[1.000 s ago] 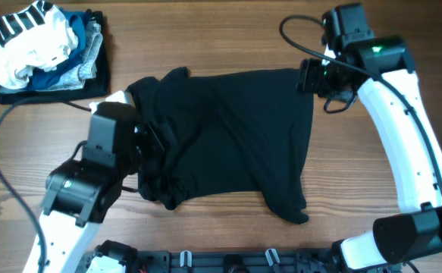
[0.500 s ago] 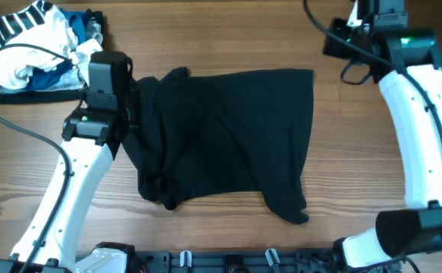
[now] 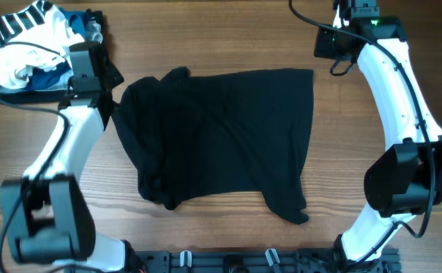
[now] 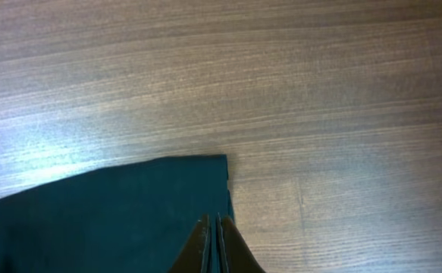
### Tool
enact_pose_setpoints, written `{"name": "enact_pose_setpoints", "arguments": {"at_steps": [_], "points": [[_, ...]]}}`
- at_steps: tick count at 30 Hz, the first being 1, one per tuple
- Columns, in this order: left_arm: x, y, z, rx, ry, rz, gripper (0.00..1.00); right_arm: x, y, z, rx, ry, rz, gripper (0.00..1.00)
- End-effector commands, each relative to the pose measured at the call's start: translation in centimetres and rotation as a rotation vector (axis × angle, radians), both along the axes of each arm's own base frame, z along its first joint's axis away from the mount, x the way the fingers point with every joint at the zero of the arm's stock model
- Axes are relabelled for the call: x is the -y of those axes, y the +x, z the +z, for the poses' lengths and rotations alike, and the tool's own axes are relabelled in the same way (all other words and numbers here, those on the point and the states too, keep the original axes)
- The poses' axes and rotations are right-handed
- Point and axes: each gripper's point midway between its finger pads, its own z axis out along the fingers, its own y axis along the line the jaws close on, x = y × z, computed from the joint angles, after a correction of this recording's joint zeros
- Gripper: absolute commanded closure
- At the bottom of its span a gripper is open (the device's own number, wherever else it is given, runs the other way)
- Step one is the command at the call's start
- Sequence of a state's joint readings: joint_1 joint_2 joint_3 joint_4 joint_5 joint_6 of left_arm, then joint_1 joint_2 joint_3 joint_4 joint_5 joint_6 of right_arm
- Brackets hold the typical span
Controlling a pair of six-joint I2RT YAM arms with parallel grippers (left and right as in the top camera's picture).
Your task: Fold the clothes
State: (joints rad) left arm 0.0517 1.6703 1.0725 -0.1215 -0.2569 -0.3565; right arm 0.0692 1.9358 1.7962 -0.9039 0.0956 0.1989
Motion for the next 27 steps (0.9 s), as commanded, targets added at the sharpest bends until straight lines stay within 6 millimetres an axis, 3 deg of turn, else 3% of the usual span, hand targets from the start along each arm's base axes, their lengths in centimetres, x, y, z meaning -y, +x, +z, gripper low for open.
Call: {"name": "enact_pose_setpoints", "arguments": {"at_steps": [1,3,5,6,7,10,12,17,18,19,20,21,22,23,24,27], "points": [[0.7,0.2,-5.5,-0.113,-0.078,-0.063,0.76,0.0,0.1,0.6,0.011,-0.021,0.01,0.96],[1.1,0.0,-7.4,-0.156,-0.095,-0.075,0.49,0.0,-0.3,0.4,-0.008,-0.023,0.011,0.95],[1.2,-0.2,-8.7,-0.183,-0.104,-0.079,0.47,0.0,-0.4,0.3,-0.014,-0.023,0.011,0.96],[1.5,-0.2,-9.4,-0.198,-0.119,-0.092,0.39,-0.2,-0.5,0.3,-0.019,-0.024,0.015,0.91],[2.1,-0.2,-10.1,-0.21,-0.148,-0.115,0.18,-0.3,-0.6,0.2,-0.021,-0.024,0.019,0.84],[4.7,0.7,-10.9,-0.183,-0.259,-0.21,0.12,-1.1,-0.6,0.3,-0.019,-0.025,0.035,0.83],[5.2,0.9,-11.1,-0.175,-0.281,-0.232,0.1,-1.2,-0.7,0.4,-0.019,-0.033,0.04,0.83],[9.0,1.7,-10.6,-0.123,-0.409,-0.385,0.14,-1.1,-1.1,1.4,-0.007,-0.046,0.057,0.84],[10.0,2.0,-10.6,-0.114,-0.419,-0.409,0.16,-1.1,-1.2,1.9,0.003,-0.046,0.057,0.85],[10.9,2.1,-10.6,-0.109,-0.424,-0.421,0.36,-1.1,-1.3,2.4,0.013,-0.047,0.06,0.84],[12.0,2.2,-10.4,-0.102,-0.425,-0.444,0.48,-1.0,-1.4,2.8,0.021,-0.054,0.071,0.84],[12.5,2.2,-10.3,-0.099,-0.423,-0.456,0.41,-1.1,-1.5,3.0,0.025,-0.058,0.078,0.84],[13.0,2.2,-10.3,-0.1,-0.422,-0.467,0.27,-0.9,-1.6,3.3,0.03,-0.067,0.071,0.84],[13.4,2.1,-10.3,-0.106,-0.423,-0.474,0.23,-0.8,-1.7,3.5,0.03,-0.067,0.073,0.84],[13.5,1.9,-10.5,-0.118,-0.425,-0.474,0.1,-0.8,-1.8,3.5,0.028,-0.067,0.073,0.84],[12.3,1.2,-11.4,-0.163,-0.415,-0.426,0.04,-0.8,-2.1,3.4,0.014,-0.068,0.073,0.84]]}}
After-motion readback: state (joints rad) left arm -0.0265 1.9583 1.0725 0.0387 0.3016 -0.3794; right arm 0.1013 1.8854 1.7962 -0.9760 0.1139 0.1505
